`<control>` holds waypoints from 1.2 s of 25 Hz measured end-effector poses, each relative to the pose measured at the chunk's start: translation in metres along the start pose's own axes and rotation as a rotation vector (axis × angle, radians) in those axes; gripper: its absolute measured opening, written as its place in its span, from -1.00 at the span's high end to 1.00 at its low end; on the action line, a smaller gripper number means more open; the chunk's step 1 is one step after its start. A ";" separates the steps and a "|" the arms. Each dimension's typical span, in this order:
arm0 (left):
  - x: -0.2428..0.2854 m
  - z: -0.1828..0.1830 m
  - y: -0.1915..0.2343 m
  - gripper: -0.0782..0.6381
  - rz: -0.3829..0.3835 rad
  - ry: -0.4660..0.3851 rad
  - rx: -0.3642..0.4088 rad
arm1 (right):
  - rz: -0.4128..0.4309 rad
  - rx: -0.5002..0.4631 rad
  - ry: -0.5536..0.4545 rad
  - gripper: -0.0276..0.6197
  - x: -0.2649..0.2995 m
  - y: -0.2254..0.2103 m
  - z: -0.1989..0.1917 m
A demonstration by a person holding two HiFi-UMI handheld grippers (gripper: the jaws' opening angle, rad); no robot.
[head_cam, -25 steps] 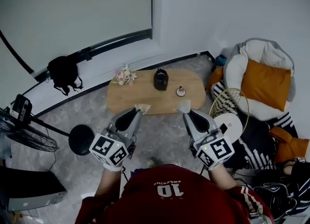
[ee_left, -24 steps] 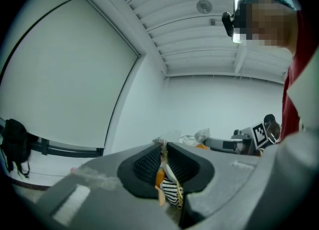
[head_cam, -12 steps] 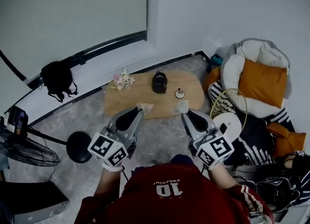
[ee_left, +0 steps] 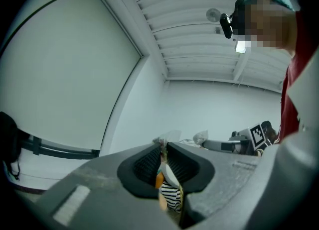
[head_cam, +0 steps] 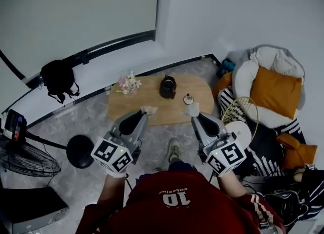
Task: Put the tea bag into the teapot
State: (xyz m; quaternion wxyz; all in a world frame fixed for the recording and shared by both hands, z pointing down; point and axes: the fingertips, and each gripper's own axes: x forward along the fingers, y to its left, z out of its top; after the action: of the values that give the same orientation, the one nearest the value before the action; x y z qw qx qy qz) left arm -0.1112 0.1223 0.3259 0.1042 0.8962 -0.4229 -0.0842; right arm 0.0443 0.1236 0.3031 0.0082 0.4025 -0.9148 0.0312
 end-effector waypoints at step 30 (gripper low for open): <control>0.217 0.004 0.072 0.65 0.036 0.135 0.116 | 0.045 0.087 -0.080 0.82 0.129 -0.211 0.010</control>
State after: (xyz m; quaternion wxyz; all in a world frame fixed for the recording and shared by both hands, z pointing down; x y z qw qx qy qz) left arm -0.0292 -0.0912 0.3273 0.0819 0.8966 -0.4352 0.0028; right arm 0.1128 -0.1136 0.3092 -0.0466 0.3826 -0.9211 0.0548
